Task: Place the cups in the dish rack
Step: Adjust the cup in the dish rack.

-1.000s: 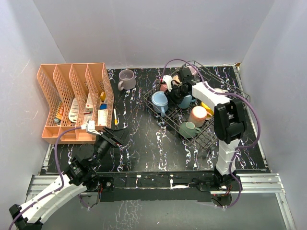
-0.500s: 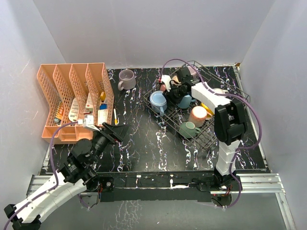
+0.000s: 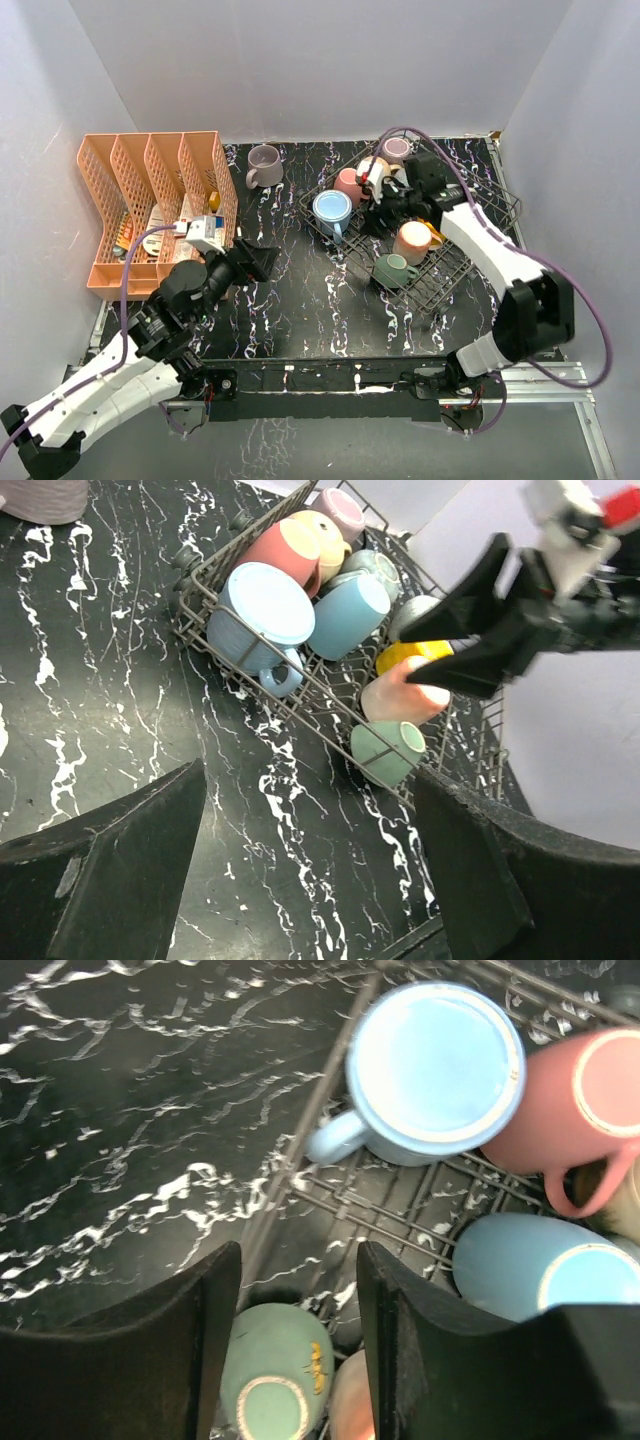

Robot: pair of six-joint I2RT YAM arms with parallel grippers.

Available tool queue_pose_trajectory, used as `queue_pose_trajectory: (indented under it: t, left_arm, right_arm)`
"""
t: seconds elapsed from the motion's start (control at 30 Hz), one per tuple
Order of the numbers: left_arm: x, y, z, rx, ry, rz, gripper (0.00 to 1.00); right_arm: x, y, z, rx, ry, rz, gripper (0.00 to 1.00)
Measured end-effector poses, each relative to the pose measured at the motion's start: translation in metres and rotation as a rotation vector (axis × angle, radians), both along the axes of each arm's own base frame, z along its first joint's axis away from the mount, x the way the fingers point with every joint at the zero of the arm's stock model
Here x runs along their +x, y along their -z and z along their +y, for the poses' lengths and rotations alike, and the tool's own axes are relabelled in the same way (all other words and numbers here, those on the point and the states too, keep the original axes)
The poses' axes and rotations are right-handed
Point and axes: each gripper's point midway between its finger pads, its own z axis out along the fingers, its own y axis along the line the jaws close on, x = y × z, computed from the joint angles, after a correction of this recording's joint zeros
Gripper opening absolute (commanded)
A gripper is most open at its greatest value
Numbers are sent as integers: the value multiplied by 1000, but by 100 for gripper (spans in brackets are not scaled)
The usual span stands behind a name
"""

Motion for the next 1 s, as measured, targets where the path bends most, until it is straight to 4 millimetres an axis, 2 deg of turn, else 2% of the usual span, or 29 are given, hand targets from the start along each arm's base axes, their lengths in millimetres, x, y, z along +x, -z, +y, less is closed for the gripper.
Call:
queue_pose_trajectory:
  t: [0.13,0.2,0.4,0.6,0.77,0.9,1.0]
  left_arm:
    - [9,-2,-7,87,6,14,83]
    - [16,-3,-12,141,12,26,84]
    - [40,-3,-32,332,42,68,91]
    - [75,-7,-56,502,74,94,92]
    - [119,10,-58,599,89,181,91]
    - [157,36,-44,638,86,279,89]
    - [183,55,-32,662,87,343,83]
  right_arm:
    - [-39,-26,0,129,-78,-61,60]
    - [-50,-35,-6,193,-92,-85,61]
    - [-55,-44,-37,351,-50,-85,61]
    - [-63,-52,-39,431,-77,-67,61]
    - [-66,-58,-42,457,-83,-76,61]
    - [-65,-58,-44,459,-71,-75,61]
    - [-64,-60,-45,458,-66,-80,61]
